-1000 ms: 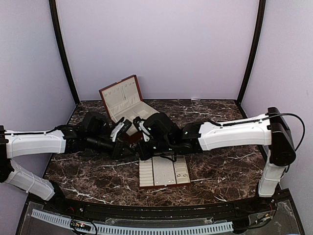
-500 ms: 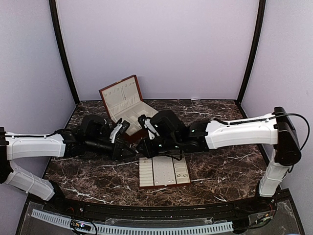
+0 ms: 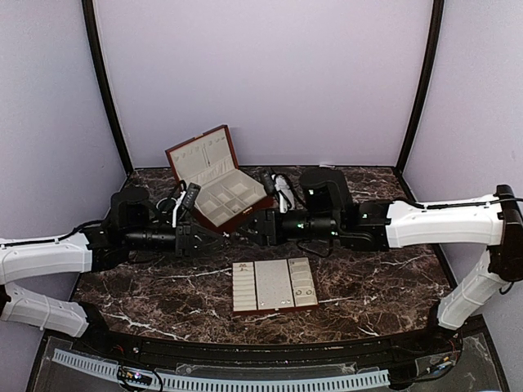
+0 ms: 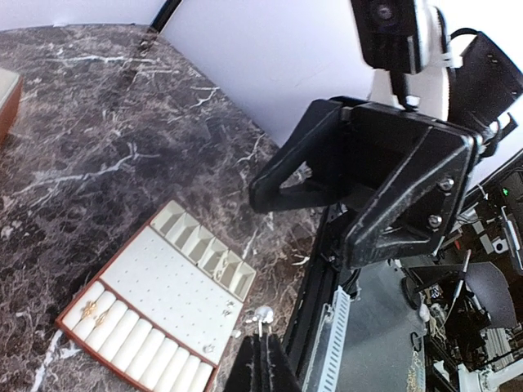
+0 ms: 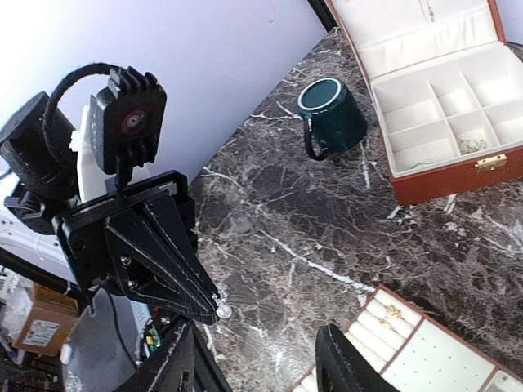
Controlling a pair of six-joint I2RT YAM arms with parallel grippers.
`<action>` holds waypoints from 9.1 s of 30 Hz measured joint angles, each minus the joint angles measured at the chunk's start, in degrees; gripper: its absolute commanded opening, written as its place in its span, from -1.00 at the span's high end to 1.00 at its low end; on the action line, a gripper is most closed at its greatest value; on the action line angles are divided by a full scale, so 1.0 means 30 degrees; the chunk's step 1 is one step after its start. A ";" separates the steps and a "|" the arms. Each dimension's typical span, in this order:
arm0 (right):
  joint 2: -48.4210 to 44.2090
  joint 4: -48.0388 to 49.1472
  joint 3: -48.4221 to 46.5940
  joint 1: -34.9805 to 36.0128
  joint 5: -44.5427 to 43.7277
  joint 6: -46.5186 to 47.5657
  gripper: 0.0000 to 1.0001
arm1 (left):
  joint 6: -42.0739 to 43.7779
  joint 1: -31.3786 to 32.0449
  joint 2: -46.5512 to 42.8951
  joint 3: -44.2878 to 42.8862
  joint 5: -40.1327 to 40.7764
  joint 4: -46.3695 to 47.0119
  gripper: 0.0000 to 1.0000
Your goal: Organize the mixed jewelry
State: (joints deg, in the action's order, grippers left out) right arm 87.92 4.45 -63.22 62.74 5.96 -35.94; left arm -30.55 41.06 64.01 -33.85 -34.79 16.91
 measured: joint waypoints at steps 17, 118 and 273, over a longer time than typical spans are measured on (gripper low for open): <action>0.0517 0.2514 -0.0248 -0.0080 0.3818 -0.1282 0.31 | -0.0984 0.0000 -0.0780 0.0335 -0.2025 0.2914 1.00; 0.3730 -0.6623 0.1690 0.4401 -0.7096 0.0736 1.00 | -0.2769 0.3657 0.6346 0.2601 0.2645 0.1428 -0.01; -0.1705 -1.0907 0.4648 -0.7264 -0.4838 -0.0248 1.00 | -0.9500 -0.2900 1.1657 -0.8961 1.4819 -0.8131 -0.38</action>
State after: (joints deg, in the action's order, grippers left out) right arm 82.81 -28.27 -49.28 40.95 -8.56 -36.69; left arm -59.05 32.36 98.98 -60.73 9.67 -7.49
